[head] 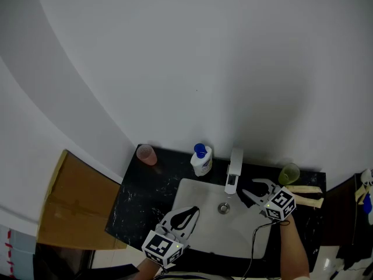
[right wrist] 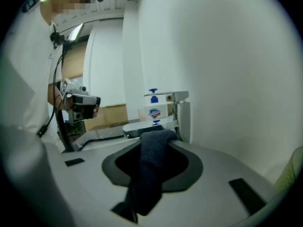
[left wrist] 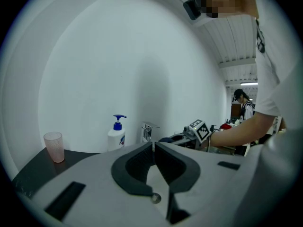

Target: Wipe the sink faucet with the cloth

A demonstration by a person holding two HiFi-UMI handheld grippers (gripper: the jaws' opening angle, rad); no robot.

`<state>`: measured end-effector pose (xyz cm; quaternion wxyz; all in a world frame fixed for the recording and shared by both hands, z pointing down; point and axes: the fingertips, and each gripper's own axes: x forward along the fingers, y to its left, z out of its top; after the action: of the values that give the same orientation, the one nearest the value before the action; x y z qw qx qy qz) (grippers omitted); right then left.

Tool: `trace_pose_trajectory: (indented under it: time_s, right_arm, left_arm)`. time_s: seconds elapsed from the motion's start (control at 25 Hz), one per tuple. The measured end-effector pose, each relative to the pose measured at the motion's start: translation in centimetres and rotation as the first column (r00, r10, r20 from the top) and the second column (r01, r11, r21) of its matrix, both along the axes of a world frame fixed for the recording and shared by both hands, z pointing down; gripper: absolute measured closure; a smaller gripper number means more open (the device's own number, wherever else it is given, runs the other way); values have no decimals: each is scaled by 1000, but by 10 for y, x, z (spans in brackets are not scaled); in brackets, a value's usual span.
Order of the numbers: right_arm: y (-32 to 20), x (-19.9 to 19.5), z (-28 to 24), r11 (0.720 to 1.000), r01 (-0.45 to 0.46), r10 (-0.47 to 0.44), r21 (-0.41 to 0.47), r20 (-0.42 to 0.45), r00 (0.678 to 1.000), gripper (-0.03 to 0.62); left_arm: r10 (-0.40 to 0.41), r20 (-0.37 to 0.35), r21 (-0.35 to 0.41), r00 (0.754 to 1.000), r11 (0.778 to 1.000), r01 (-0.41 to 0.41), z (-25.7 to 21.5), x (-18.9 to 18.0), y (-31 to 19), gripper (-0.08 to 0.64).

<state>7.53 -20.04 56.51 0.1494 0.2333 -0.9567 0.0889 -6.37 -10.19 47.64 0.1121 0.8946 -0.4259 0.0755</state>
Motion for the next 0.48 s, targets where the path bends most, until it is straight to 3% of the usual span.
trace_pose_trajectory:
  time_s: [0.2, 0.36, 0.48]
  right_arm:
    - [-36, -2, 2, 999, -31, 31, -22, 23, 999, 480]
    - [-10, -14, -6, 990, 104, -92, -93, 125, 988, 480]
    - [24, -17, -8, 963, 225, -193, -152, 197, 961, 483]
  left_arm:
    - [-12, 6, -4, 1000, 1000, 12, -1, -5, 3, 543]
    - [-16, 8, -6, 1000, 1000, 16, 0, -6, 5, 544]
    - [-11, 6, -5, 1000, 1000, 11, 0, -4, 4, 544]
